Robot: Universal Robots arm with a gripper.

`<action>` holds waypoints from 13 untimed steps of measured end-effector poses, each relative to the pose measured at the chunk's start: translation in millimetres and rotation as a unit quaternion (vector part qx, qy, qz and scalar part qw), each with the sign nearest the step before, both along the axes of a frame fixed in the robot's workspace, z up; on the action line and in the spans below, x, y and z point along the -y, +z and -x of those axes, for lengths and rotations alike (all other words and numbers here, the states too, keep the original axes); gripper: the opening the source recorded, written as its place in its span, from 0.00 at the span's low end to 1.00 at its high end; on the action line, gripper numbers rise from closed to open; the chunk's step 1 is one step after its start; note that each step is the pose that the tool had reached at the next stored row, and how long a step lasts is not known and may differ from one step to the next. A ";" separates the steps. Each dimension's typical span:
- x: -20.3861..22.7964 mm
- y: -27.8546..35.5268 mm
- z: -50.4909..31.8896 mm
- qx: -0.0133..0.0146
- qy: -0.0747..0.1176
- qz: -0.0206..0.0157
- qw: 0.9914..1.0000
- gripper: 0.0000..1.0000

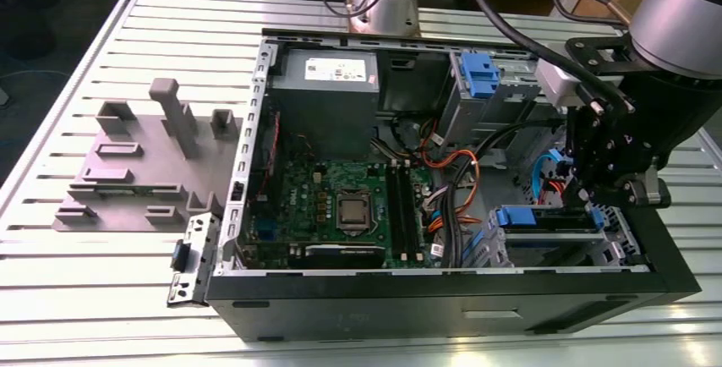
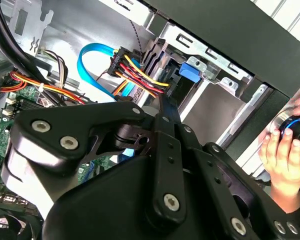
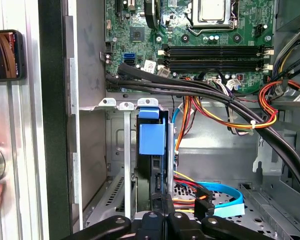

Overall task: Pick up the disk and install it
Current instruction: 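Insert the second disk wire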

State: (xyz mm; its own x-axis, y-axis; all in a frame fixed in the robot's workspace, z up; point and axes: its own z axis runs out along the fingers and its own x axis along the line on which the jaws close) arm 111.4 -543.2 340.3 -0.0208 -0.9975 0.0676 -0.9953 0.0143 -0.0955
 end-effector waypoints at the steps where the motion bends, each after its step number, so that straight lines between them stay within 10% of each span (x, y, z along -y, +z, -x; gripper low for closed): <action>1: 0.0 0.0 0.0 0.000 0.000 0.000 1.000 0.11; 13: 0.0 5.4 1.3 -0.002 0.000 0.000 1.000 0.11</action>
State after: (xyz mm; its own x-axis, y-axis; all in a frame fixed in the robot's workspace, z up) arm 110.1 -543.2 345.7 -0.0207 -0.9975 0.0671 -0.9956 0.0144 -0.0923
